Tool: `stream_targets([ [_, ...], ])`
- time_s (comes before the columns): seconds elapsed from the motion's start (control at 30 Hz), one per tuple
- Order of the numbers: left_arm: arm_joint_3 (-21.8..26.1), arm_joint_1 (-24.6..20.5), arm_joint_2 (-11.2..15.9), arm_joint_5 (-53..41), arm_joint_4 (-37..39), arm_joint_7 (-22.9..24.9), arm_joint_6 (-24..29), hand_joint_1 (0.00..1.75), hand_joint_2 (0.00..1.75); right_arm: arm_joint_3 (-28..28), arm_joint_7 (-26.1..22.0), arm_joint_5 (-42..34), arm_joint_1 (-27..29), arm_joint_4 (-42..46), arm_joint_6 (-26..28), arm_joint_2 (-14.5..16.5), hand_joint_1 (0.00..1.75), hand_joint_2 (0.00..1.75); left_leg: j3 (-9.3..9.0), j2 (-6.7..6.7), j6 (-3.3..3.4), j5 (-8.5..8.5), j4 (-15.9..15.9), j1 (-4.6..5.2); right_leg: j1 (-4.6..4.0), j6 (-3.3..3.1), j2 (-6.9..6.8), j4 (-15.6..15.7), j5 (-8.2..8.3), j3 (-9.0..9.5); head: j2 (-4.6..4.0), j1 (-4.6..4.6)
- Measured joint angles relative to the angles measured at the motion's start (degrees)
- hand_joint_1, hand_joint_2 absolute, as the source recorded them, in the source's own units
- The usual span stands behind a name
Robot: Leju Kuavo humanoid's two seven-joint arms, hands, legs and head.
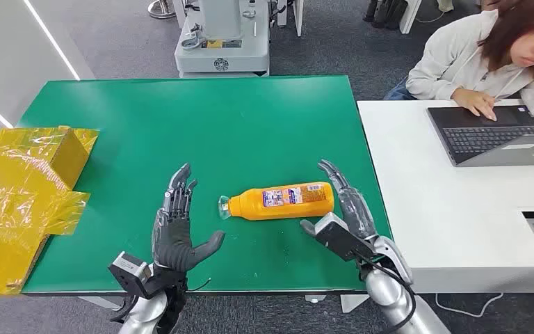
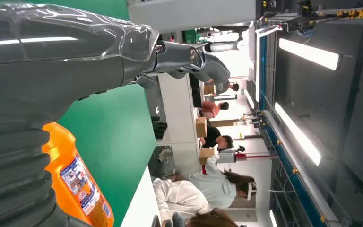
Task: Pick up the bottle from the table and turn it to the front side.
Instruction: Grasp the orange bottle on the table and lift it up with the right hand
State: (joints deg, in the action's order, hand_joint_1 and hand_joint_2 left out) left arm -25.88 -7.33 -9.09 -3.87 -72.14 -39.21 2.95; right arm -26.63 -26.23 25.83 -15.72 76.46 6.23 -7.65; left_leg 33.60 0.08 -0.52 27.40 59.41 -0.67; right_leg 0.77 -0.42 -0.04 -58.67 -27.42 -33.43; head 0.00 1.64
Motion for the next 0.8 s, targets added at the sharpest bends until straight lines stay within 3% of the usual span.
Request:
stream_targets([
  [0.1,-0.4,-0.5,-0.1,0.0,0.5,0.0,-0.3,0.0,1.75,-0.2,1.3,1.7,-2.7,-2.9,-2.2,0.5,0.0,1.75,0.01,-0.01,0.0,0.0,0.0,0.0,0.0,0.0,-0.01,0.0,0.0,0.0,0.0,-0.01],
  [0.37,-1.2,-3.0,-0.3,0.6,3.1,0.0,-1.5,0.0,1.75,-5.2,4.3,4.6,-14.8,-18.4,-14.2,1.5,0.0,1.75,0.01,-0.02,-0.02,-0.06,0.0,-0.01,-0.01,-0.02,-0.03,0.0,0.02,0.0,0.0,-0.01],
  [0.8,-2.3,-5.8,-0.2,1.3,6.6,0.0,-0.3,0.0,1.75,-13.8,2.8,5.4,-23.1,-33.1,-19.0,2.9,0.0,1.75,0.01,-0.03,-0.02,-0.05,0.0,-0.01,-0.01,-0.02,-0.03,0.0,0.02,-0.01,0.0,-0.01],
])
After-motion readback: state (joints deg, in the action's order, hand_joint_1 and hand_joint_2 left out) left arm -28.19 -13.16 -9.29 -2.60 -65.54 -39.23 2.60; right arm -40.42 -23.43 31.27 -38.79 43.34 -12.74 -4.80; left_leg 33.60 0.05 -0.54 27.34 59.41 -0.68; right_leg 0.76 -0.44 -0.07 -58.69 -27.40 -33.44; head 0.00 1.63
